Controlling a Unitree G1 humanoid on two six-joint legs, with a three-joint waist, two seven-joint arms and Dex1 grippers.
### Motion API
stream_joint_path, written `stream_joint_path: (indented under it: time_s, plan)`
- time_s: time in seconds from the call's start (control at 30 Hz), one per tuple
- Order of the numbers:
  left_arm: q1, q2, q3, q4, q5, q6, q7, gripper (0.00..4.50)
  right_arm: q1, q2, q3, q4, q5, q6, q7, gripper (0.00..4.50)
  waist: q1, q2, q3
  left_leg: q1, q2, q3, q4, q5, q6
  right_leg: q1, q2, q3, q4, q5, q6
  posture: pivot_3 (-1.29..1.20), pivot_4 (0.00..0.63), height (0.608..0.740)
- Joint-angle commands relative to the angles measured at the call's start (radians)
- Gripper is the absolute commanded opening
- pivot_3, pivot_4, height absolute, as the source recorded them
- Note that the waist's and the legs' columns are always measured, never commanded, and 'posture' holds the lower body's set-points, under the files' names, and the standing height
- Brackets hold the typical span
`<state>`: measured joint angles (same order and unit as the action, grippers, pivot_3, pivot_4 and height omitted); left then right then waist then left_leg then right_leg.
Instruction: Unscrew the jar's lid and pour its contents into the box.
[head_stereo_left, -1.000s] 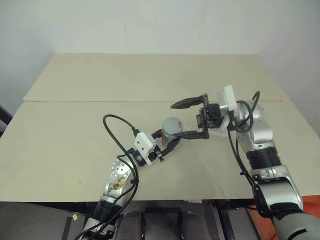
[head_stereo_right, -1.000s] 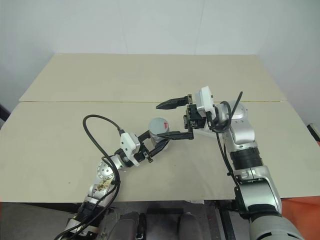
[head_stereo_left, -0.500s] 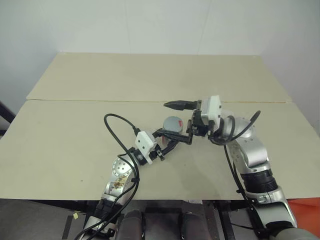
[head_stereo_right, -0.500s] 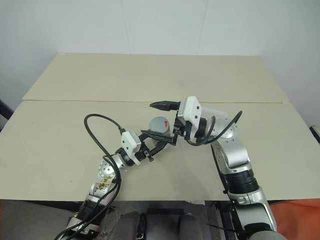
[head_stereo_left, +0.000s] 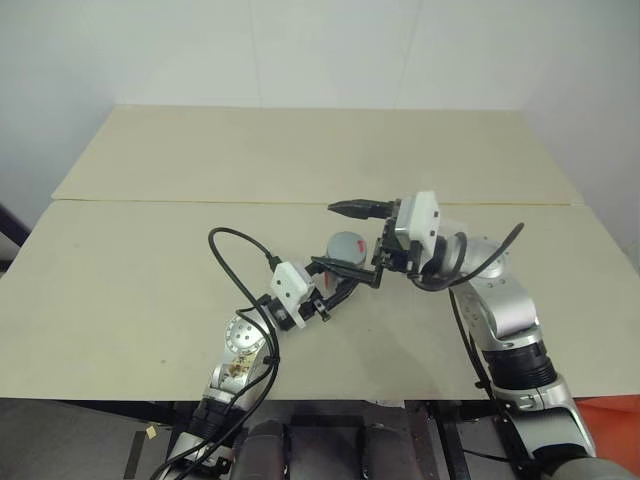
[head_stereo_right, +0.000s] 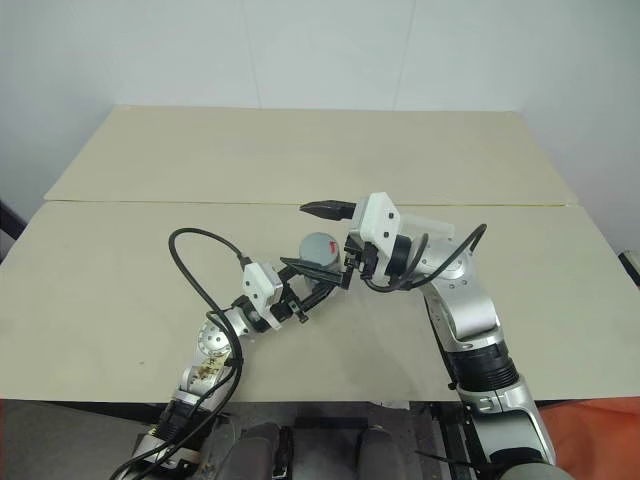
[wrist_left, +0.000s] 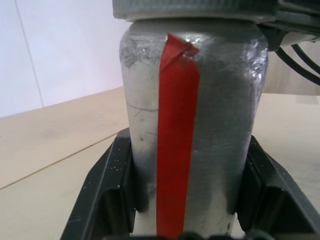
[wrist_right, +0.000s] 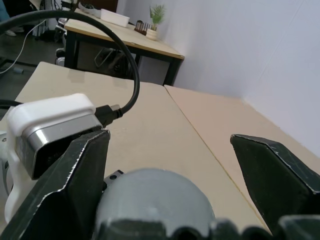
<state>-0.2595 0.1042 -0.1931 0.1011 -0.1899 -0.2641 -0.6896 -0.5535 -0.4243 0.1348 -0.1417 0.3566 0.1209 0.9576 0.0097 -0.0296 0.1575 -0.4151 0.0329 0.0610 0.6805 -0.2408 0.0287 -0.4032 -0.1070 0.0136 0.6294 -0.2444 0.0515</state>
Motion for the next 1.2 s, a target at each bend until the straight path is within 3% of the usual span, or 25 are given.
stream_joint_path:
  time_s: [0.03, 1.2]
  plan:
    - [0.000, -0.005, 0.007, -0.024, -0.016, -0.033, 0.002, 2.11, 0.010, -0.020, -0.043, -0.038, 0.023, 0.008, -0.005, 4.44, 0.000, 0.000, 0.000, 0.000, 0.000, 0.000, 0.000, 0.000, 0.000, 0.000, 0.000, 0.000, 0.000, 0.000, 0.000, 0.00, 0.150, 0.740]
    - [0.011, -0.008, 0.014, -0.005, -0.030, -0.061, -0.032, 2.11, 0.117, -0.122, -0.108, -0.193, 0.121, -0.007, 0.066, 4.44, 0.000, 0.000, 0.000, 0.000, 0.000, -0.001, 0.000, 0.000, 0.000, 0.000, 0.000, 0.000, 0.000, 0.000, 0.000, 0.00, 0.150, 0.740]
